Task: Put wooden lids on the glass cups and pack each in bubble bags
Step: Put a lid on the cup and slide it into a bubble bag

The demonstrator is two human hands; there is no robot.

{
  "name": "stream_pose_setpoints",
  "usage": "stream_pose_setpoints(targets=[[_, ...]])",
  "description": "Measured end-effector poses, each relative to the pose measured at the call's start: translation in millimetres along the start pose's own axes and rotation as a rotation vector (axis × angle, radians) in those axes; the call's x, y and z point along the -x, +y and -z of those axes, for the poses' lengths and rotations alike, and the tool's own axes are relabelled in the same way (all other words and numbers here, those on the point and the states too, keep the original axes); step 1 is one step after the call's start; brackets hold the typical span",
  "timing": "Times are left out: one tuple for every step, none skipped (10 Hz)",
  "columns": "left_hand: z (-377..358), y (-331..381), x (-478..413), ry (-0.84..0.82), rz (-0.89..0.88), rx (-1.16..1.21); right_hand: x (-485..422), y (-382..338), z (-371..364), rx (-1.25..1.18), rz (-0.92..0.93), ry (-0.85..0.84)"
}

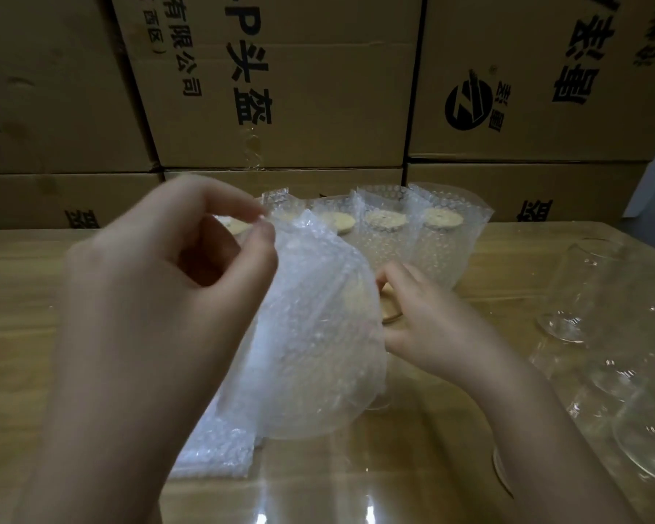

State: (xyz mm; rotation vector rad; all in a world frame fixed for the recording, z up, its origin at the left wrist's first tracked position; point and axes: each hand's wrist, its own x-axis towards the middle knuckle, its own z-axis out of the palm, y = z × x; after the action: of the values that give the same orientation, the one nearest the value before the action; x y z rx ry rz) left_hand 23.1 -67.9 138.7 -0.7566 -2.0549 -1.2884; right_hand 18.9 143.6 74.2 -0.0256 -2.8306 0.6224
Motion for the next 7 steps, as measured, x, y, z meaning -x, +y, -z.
stream_pose_setpoints(targets=[[6.6,-3.6,1.3,-0.108,0.017,0.122,-0.3,3.1,-1.4,0.019,-0.002,-0.018],[17.8,-3.5,5.0,-0.188,0.004,0.252,-1.0,5.6,-4.2,-0.018,0.013,-0.054],[20.8,-4.1,4.5,-0.204,-0.005,0.254,-1.9,7.0,-10.0,-0.116,0.011,-0.061],[14.8,-7.5,3.6,-0.183,0.02,0.214,-2.6,8.9,-11.1,-0.037,0.016,-0.043],[3.4,-10.4,1.6,-0.198,0.076,0.184,-4.5,11.0,-10.8,-0.004,0.037,-0.015],[-16.0,-20.0,-2.5,-0.194,0.151,0.119,-5.1,12.9,-3.5,-0.006,0.031,0.081],[-38.8,-35.2,-8.2,-0.19,0.256,0.067,-0.2,13.6,14.8,-0.148,-0.076,0.405]])
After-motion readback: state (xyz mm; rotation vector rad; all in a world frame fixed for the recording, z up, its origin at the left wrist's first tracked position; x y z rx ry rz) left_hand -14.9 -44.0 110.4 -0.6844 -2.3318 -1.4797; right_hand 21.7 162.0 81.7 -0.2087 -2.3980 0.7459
